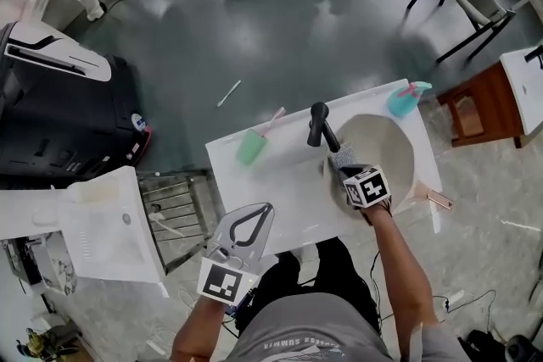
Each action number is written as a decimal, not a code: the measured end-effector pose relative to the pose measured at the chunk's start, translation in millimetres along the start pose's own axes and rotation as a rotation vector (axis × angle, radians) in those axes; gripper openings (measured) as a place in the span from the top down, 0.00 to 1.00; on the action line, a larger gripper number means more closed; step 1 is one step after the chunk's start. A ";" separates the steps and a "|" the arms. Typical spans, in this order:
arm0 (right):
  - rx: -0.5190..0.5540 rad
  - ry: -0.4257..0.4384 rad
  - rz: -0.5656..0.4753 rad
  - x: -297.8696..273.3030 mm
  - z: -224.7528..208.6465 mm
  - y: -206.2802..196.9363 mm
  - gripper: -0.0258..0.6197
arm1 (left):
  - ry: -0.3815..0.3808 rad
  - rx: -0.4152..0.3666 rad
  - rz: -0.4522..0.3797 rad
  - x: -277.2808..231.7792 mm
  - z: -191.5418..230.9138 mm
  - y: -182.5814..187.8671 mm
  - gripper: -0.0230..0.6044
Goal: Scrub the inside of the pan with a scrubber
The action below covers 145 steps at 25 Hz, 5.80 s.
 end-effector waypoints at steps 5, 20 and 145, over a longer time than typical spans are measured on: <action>0.061 0.023 0.094 10.3 10.5 -33.0 0.94 | 0.000 0.008 -0.003 4.3 -1.9 -1.2 0.96; -0.107 -0.203 0.070 17.9 -94.3 -45.4 0.94 | -0.052 -0.038 0.004 -13.5 -6.2 4.3 0.96; 0.429 0.062 -0.919 352.0 352.6 17.3 0.96 | 0.280 0.007 -0.175 315.3 -44.9 6.7 0.96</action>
Point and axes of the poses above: the fingertips, and each gripper's own axes: x backward along the fingers, z to its left, y out of its top, the point moved 9 cm from there along x, backward along the fingers, and after that the axes turned 5 degrees about -y, right-handed, at the moved point
